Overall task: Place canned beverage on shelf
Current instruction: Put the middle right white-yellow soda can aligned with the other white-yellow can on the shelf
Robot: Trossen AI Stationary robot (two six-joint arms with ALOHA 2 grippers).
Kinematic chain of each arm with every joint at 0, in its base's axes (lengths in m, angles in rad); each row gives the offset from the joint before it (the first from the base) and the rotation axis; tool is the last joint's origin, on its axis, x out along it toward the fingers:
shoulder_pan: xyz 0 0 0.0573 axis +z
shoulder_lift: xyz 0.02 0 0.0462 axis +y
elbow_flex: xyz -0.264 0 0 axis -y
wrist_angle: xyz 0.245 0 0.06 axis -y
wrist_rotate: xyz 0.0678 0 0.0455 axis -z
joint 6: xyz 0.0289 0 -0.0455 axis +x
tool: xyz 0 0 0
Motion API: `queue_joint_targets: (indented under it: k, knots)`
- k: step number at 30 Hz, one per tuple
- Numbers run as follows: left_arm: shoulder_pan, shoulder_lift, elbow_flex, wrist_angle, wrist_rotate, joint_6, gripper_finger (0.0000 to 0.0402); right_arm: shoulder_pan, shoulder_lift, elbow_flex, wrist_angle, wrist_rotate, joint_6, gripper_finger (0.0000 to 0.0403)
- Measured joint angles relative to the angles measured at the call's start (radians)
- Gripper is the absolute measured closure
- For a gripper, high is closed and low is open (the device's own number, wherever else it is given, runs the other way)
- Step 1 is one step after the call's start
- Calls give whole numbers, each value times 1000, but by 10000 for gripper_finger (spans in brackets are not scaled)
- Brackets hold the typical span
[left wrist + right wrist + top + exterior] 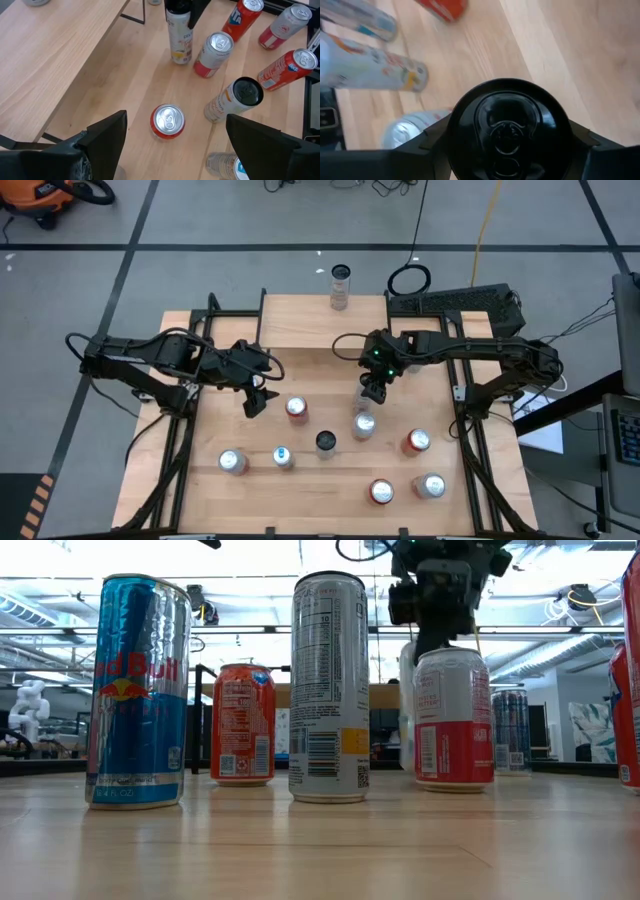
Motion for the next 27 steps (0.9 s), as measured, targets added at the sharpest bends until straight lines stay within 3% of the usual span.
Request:
queue_joint_targets:
  k: [17, 27]
  knots:
    - [0, 0, 0, 20, 2, 2, 61, -1, -1, 289, -30, 48, -34, 173]
    - [45, 0, 0, 129, 78, 53, 61, 0, -1, 421, -20, 45, -99, 174]
